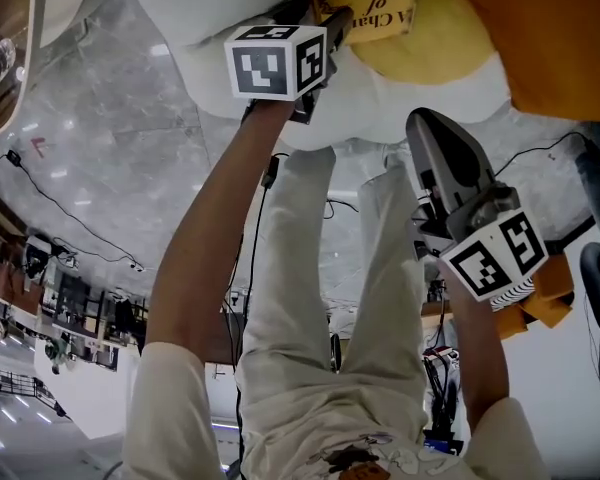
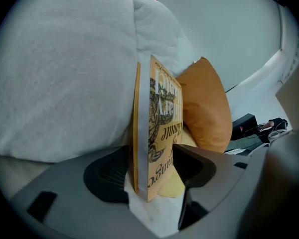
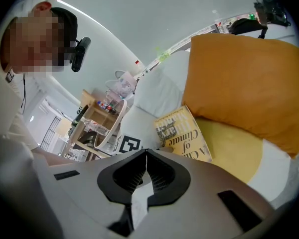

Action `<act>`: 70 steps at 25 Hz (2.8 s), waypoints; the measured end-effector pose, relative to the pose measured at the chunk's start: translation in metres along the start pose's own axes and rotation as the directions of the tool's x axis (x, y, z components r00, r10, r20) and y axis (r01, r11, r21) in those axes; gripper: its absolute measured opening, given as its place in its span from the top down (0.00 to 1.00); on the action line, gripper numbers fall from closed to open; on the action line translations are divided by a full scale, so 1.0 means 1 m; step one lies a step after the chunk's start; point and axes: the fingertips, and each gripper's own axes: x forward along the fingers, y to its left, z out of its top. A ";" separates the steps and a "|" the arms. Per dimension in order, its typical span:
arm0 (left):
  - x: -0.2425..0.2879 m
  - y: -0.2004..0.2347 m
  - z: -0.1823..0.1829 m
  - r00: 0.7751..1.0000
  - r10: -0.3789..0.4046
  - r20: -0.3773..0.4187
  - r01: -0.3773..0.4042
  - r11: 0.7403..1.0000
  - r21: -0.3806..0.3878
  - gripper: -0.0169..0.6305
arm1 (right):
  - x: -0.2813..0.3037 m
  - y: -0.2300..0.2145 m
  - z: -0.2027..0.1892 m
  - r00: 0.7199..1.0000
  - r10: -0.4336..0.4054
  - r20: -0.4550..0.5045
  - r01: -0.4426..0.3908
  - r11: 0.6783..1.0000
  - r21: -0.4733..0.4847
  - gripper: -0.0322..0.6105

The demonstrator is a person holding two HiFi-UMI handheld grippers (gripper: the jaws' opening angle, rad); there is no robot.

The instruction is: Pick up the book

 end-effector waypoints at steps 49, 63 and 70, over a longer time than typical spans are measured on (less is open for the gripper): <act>-0.027 -0.067 0.009 0.998 -0.023 0.060 0.015 0.992 0.128 0.74 | -0.085 0.012 0.010 0.996 -0.014 0.085 0.016 1.000 -0.013 0.91; -0.083 -0.112 0.030 0.990 0.016 0.139 -0.037 0.989 0.145 0.74 | -0.137 0.031 0.039 0.990 -0.019 0.141 0.027 0.998 -0.053 0.91; -0.124 -0.150 0.037 0.982 0.025 0.186 -0.063 0.977 0.203 0.74 | -0.164 0.053 0.056 0.987 -0.006 0.161 0.019 0.997 -0.080 0.91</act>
